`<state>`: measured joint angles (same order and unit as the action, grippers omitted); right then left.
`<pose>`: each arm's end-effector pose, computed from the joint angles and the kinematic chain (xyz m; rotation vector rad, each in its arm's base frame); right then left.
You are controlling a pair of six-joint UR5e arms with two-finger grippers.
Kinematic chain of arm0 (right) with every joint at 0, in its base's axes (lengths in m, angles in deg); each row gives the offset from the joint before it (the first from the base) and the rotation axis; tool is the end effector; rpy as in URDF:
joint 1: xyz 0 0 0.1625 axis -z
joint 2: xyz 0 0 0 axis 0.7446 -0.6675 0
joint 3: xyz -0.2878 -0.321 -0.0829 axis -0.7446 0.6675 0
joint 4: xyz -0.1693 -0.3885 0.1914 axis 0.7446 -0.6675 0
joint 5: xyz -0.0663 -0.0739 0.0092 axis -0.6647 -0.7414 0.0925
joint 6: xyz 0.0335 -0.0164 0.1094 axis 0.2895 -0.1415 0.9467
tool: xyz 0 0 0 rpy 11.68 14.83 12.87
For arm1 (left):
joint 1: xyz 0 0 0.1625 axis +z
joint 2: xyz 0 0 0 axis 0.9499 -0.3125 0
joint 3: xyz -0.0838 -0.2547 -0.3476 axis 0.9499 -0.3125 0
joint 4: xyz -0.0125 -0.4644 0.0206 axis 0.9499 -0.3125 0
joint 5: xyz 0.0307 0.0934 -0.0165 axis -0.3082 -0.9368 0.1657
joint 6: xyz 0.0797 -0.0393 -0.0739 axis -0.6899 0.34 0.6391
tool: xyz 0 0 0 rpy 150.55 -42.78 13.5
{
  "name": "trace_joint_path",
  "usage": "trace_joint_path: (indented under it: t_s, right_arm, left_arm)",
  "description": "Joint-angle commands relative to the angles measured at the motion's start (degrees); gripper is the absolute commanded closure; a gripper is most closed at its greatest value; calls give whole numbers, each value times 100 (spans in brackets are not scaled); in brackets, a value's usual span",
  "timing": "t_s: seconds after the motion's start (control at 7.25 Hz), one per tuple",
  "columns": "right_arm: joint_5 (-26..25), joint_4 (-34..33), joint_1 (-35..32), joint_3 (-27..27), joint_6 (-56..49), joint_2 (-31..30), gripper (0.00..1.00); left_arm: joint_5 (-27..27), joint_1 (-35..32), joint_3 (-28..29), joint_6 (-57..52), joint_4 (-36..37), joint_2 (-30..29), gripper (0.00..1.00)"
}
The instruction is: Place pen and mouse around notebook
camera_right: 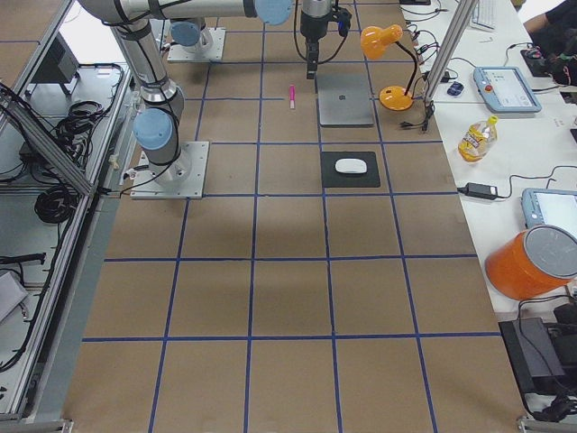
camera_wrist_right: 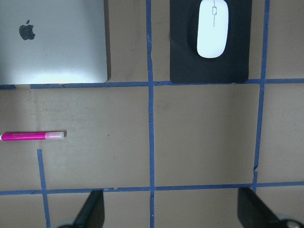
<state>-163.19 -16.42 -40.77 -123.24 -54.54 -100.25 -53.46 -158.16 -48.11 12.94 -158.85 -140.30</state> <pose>0.1200 -0.5495 0.5028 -0.0169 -3.1199 -0.0347 -0.0918 -0.5344 0.4062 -0.8563 2.9649 -0.1066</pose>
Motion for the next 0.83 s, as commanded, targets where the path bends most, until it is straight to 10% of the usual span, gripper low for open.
trace_joint_path:
  t_s: [0.0,0.69]
  right_arm:
    - [-7,6,4,60,3,15,0]
    - [2,6,4,60,3,15,0]
  left_arm:
    - [103,-124,763,-1110,-1034,16,0]
    - [131,-143,1925,-3014,-1707,-607,0]
